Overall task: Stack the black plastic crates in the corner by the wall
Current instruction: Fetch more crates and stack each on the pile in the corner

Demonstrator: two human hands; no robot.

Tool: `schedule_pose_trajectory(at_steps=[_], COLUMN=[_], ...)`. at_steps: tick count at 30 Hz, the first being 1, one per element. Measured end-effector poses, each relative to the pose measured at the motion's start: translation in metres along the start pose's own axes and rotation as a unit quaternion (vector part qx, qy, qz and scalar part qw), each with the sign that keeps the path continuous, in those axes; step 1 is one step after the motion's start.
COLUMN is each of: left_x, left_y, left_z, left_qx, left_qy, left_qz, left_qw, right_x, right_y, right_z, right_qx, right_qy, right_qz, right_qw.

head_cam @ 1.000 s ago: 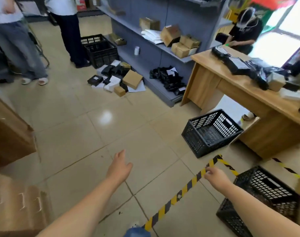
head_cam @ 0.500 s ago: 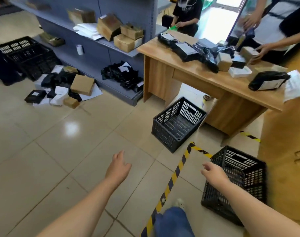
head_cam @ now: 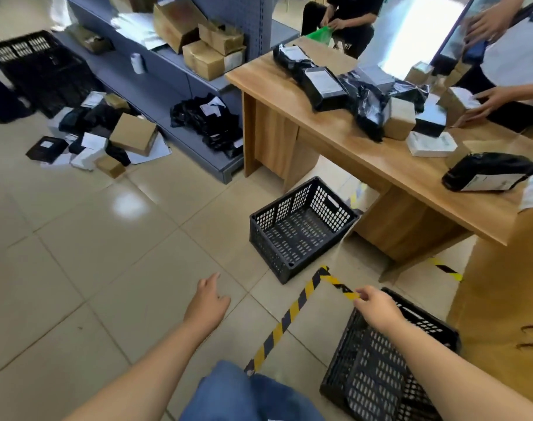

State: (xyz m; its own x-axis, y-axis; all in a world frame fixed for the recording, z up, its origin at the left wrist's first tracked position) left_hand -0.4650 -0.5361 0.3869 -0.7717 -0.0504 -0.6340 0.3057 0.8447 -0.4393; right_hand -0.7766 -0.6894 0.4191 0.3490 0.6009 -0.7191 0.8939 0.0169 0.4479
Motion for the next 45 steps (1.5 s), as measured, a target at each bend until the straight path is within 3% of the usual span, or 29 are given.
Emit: schedule_pose_trajectory(at_steps=[8, 15, 21, 33, 38, 41, 45], left_x=[-0.001, -0.003, -0.008, 0.028, 0.076, 0.109, 0.152], left_y=[-0.052, -0.114, -0.155, -0.178, -0.178, -0.179, -0.178], left_z=[0.059, 0.128, 0.176, 0.24, 0.27, 0.291, 0.328], left_qx=[-0.033, -0.073, -0.191, -0.28, -0.328, -0.35, -0.362], left_qy=[-0.011, 0.036, 0.109, 0.078, 0.052, 0.053, 0.057], left_qz=[0.001, -0.152, -0.38, -0.487, -0.553, -0.588, -0.606], left_qw=[0.999, 0.985, 0.898, 0.824, 0.764, 0.727, 0.706], right_x=[-0.039, -0.083, -0.107, -0.125, -0.112, -0.101, -0.073], right_y=[0.013, 0.034, 0.047, 0.046, 0.034, 0.023, -0.003], right_z=[0.092, 0.168, 0.225, 0.353, 0.424, 0.464, 0.516], right_qx=[-0.016, -0.004, -0.008, -0.052, -0.059, -0.032, 0.004], right_qy=[0.008, 0.013, 0.041, 0.149, 0.198, 0.193, 0.177], right_qz=[-0.005, -0.014, -0.051, -0.121, -0.091, -0.058, -0.036], right_qw=[1.0, 1.0, 0.998, 0.98, 0.974, 0.979, 0.983])
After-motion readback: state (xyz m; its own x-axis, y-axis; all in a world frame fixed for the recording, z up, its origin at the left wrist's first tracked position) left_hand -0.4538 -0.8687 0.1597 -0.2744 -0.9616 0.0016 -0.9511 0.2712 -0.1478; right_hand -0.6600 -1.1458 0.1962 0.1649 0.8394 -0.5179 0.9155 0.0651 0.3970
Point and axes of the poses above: each hand's wrist, its own z-axis towards the middle knuckle, its own x-axis out of the palm, y = z × x, the point moved 4 cm from there along z, towards the middle knuckle, and after that the axes turned 11 degrees about -x, right-handed, at the moved point
